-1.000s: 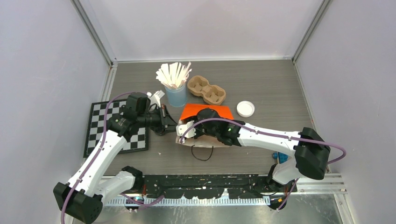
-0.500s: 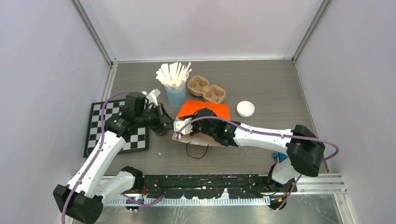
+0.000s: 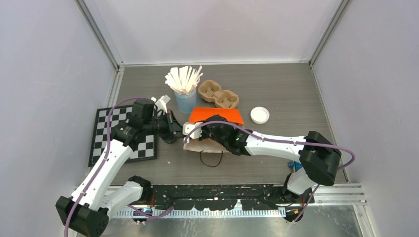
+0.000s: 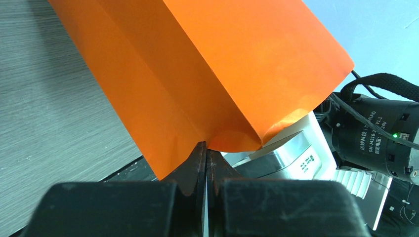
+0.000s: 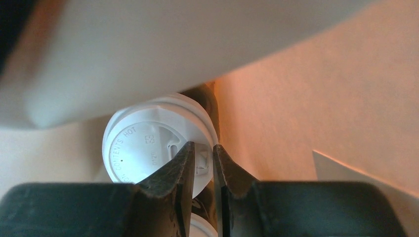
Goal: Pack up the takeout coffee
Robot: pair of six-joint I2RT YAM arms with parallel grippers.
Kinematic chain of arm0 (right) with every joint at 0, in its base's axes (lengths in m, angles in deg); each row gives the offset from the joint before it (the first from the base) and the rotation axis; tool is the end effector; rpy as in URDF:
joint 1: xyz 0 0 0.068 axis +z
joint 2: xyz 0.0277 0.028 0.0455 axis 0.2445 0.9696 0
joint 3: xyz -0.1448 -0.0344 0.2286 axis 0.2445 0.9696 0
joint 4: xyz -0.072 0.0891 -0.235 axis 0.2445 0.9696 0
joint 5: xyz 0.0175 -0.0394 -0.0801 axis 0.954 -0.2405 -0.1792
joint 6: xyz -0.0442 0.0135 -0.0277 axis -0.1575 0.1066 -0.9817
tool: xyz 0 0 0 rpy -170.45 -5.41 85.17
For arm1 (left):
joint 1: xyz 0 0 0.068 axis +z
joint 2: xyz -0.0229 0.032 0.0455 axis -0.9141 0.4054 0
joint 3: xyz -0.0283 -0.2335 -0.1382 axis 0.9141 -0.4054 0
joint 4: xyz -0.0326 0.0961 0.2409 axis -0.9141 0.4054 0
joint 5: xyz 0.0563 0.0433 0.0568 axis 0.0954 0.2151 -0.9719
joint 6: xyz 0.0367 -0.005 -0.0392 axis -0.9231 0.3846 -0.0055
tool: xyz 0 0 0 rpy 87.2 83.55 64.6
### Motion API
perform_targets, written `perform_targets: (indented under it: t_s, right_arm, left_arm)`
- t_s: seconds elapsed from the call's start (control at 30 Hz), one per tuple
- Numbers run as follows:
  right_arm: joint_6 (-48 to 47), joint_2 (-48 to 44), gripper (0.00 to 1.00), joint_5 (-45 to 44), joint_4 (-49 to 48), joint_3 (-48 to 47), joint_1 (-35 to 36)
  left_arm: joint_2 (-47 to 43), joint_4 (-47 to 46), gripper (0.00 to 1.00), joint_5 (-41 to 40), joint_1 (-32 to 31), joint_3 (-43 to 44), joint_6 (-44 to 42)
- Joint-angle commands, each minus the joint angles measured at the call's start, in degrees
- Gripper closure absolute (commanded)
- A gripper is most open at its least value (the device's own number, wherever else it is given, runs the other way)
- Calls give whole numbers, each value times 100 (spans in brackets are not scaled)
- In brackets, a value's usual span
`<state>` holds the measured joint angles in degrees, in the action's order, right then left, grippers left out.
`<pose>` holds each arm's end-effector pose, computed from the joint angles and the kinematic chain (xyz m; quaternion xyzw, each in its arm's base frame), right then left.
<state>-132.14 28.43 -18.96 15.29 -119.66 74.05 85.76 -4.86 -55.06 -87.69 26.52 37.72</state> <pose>0.1828 0.2967 0.2462 -0.6511 0.5246 -0.0754 0.5433 0.1686 -0.0880 0.3190 -0.0576 0.8767 -0.4384 0.1894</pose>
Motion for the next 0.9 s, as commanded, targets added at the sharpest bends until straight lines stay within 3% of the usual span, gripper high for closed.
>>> perform_targets:
  t_s: [0.0, 0.87]
  right_arm:
    - [144, 137, 76, -420, -329, 151, -39]
    - [408, 141, 76, -632, -377, -23, -32]
  left_arm:
    - [-187, -160, 100, 699, -98, 34, 194]
    - [-181, -212, 100, 704, -98, 38, 223]
